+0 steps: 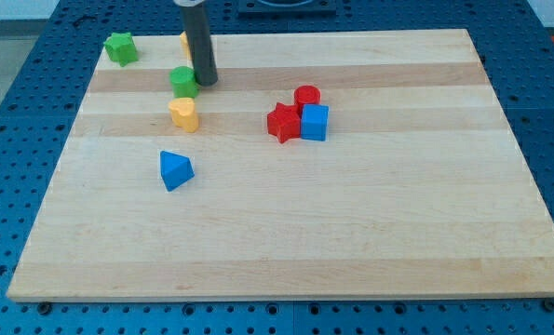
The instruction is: Move the green circle to the bottom of the green star
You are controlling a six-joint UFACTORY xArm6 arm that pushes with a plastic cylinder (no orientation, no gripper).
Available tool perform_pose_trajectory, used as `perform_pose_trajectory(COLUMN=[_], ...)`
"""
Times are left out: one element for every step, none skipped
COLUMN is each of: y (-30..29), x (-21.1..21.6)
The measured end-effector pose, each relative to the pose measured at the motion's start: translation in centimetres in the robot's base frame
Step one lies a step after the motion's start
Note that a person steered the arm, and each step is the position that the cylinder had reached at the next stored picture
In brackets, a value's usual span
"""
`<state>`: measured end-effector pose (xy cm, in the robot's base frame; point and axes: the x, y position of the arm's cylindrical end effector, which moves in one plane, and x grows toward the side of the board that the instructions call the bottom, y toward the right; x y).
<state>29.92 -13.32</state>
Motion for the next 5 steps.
perform_pose_trajectory(y=[1.3,3.7,2.4,-1.0,-3.9], x=[1.2,2.5,3.1,3.4,2.3])
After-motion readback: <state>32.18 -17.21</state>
